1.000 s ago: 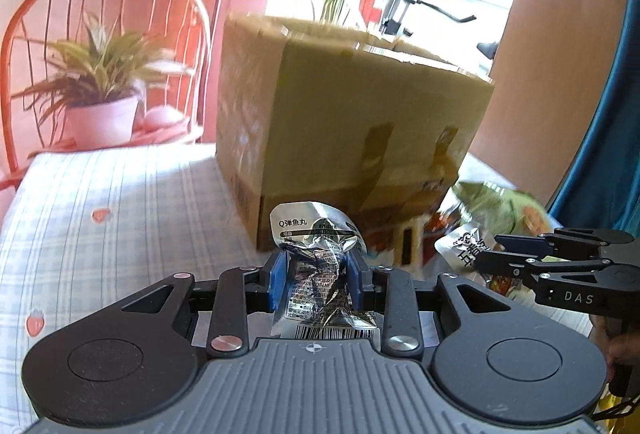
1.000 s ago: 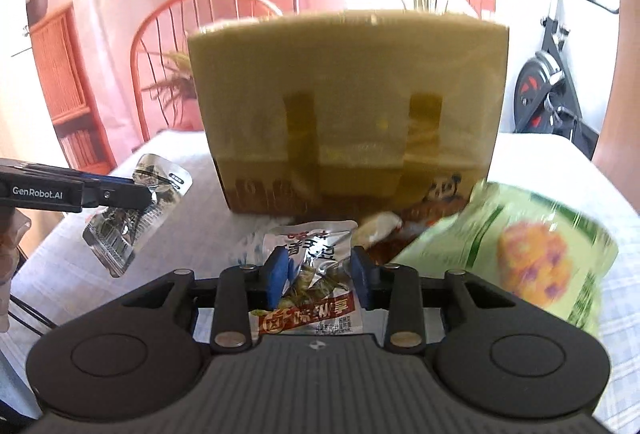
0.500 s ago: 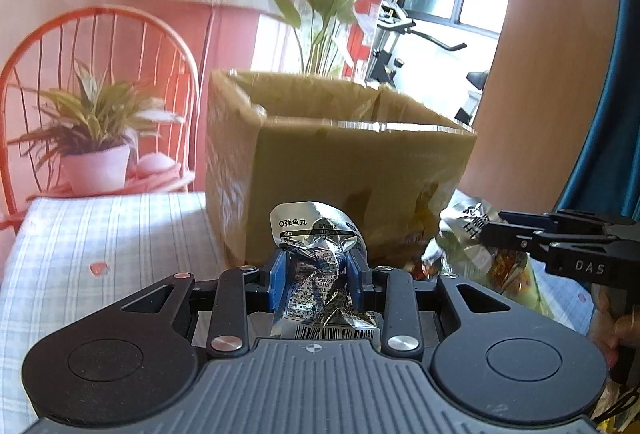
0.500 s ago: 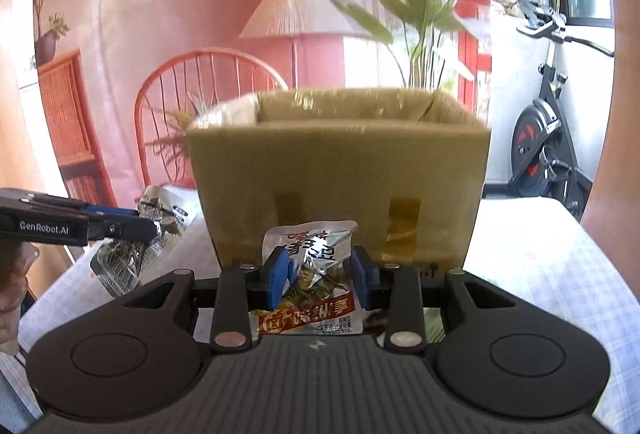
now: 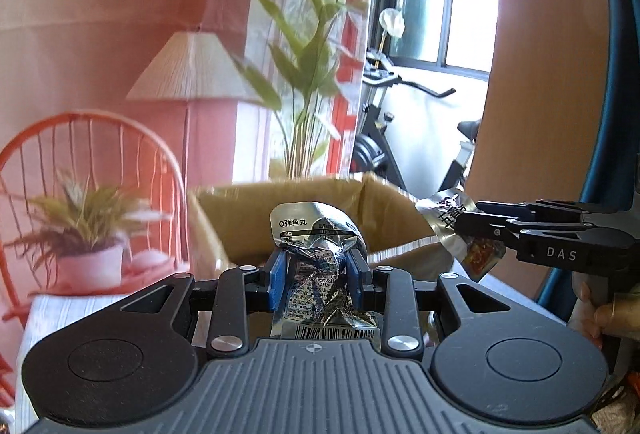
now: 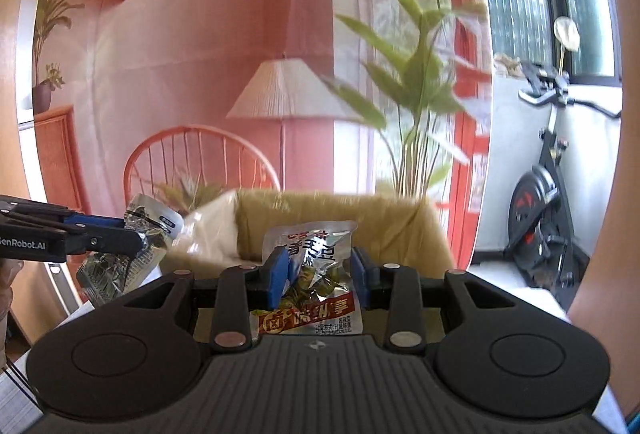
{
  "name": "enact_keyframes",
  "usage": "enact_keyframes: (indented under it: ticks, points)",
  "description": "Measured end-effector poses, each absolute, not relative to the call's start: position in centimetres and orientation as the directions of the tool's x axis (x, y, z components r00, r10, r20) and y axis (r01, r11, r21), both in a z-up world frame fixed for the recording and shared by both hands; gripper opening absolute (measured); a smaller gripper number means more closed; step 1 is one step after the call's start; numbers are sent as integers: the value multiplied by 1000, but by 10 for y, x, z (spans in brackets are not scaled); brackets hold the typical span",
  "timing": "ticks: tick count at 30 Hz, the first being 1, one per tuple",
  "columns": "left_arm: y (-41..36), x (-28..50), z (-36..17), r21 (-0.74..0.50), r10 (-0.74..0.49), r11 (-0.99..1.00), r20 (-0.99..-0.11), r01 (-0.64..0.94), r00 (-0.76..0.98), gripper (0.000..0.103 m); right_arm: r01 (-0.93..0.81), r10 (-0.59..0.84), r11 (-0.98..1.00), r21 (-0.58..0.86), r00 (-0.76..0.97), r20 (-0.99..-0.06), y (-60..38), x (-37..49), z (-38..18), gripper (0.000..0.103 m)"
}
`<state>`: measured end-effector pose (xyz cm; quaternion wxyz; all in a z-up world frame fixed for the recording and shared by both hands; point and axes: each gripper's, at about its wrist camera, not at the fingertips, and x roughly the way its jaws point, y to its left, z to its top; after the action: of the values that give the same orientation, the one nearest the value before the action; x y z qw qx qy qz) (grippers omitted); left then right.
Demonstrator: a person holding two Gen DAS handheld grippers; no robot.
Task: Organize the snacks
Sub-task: 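Carry both held packets over the box and open both tools, then withdraw both tools from the box toward the remaining snacks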
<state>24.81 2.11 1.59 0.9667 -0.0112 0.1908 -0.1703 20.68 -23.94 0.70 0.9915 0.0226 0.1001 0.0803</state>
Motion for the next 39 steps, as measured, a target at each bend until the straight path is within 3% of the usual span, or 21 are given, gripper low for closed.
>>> enact_keyframes:
  ticks: [9,19,20,22,23,26,32,35,39]
  points:
    - [-4,317,29,-79,-319,947,-343,311,884,34,-137,145,989,52,971,-188,-255,271,27,36]
    - [-9,383,-3,-115,-286,958,-483,265,827,35,-119,130,991,55,946,-296,-255,332,3,38]
    - [-8,385,-6,-113,-285,958,-496,264,820,37,-111,121,993,50,944,-306,-255,335,0,38]
    - [-3,387,-11,-130,-284,959,-510,254,812,64,-103,117,993,61,936,-333,-257,339,-5,39]
    - [1,385,-12,-148,-292,956,-506,252,812,70,-98,116,993,69,932,-343,-258,341,-7,43]
    - [9,380,-11,-186,-313,949,-495,253,811,72,-77,96,995,71,941,-326,-260,336,-7,54]
    - [9,356,3,-153,-306,952,-473,265,826,73,-126,137,991,53,938,-318,-260,313,-2,55]
    - [6,342,9,-151,-320,947,-459,283,829,81,-144,150,989,42,937,-315,-264,296,1,55]
    - [2,322,10,-143,-338,941,-442,307,831,83,-146,155,988,53,939,-308,-274,266,4,56]
